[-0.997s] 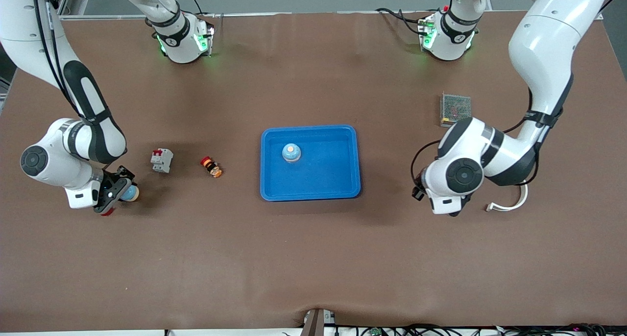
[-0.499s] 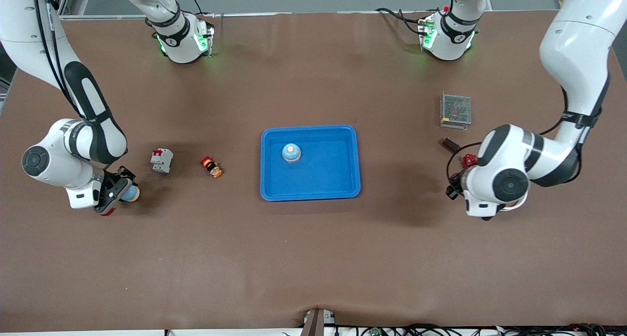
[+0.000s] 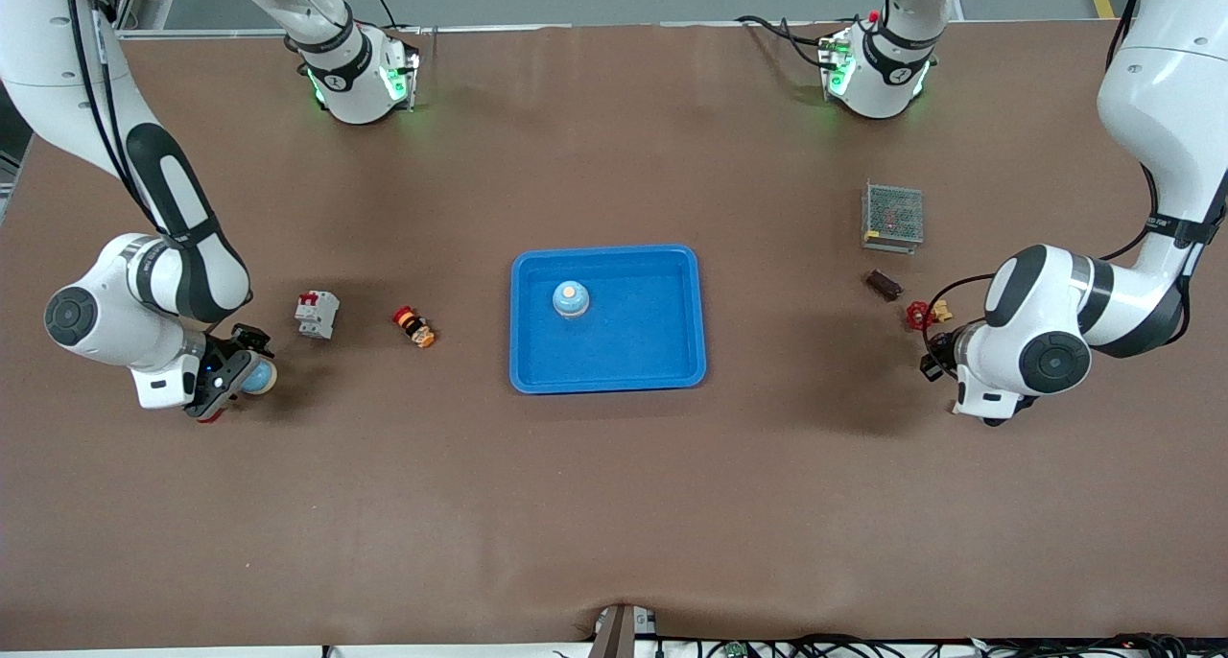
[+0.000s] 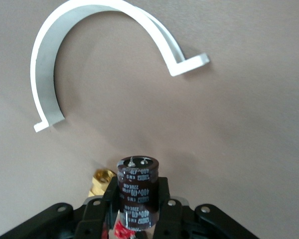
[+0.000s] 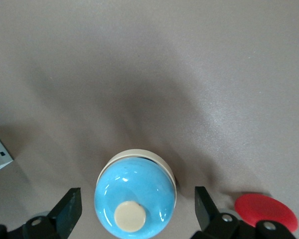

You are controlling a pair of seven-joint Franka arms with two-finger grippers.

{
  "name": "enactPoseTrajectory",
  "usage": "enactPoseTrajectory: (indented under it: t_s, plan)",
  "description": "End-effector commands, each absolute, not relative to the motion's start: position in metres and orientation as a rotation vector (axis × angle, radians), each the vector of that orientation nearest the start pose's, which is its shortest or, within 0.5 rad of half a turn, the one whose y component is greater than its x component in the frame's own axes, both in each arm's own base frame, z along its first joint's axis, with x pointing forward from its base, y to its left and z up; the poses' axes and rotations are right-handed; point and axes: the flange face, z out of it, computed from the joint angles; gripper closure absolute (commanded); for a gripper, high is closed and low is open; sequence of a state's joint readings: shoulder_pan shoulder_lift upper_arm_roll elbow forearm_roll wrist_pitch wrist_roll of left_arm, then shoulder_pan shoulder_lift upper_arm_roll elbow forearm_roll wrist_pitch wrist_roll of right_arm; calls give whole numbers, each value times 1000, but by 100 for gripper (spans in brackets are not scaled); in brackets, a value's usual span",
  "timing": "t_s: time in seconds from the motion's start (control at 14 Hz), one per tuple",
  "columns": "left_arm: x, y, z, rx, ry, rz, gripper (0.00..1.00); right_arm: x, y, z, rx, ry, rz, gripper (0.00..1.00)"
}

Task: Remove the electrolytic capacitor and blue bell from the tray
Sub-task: 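Carry the capacitor toward the valve while the right gripper sets the bell down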

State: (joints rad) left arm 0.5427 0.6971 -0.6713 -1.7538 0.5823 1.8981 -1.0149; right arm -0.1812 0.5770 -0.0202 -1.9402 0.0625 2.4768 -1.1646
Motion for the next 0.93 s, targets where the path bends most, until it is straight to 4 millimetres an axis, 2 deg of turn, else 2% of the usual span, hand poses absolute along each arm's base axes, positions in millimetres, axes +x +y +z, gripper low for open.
enactPoseTrajectory:
  t_s: [0.0, 0.14, 0.36, 0.57, 0.71, 0.78, 0.85]
  plan:
    - [608, 0, 208, -2738, -810, 293, 100, 616, -119, 202, -2744, -1308, 6, 0]
    - [611, 12, 201, -2763, -842, 265, 100, 635, -113, 235, -2702, -1255, 46, 0]
    - [616, 10, 196, -2781, -888, 226, 100, 668, -85, 301, -2718, -1154, 97, 0]
    - [618, 14, 190, -2788, -904, 221, 100, 689, -40, 370, -2768, -1029, 158, 0]
    - [618, 13, 185, -2799, -906, 218, 100, 695, 5, 392, -2815, -951, 163, 0]
    - [619, 12, 184, -2805, -907, 215, 93, 695, 31, 401, -2846, -889, 158, 0]
    - [619, 11, 182, -2809, -906, 218, 73, 693, 51, 412, -2878, -806, 146, 0]
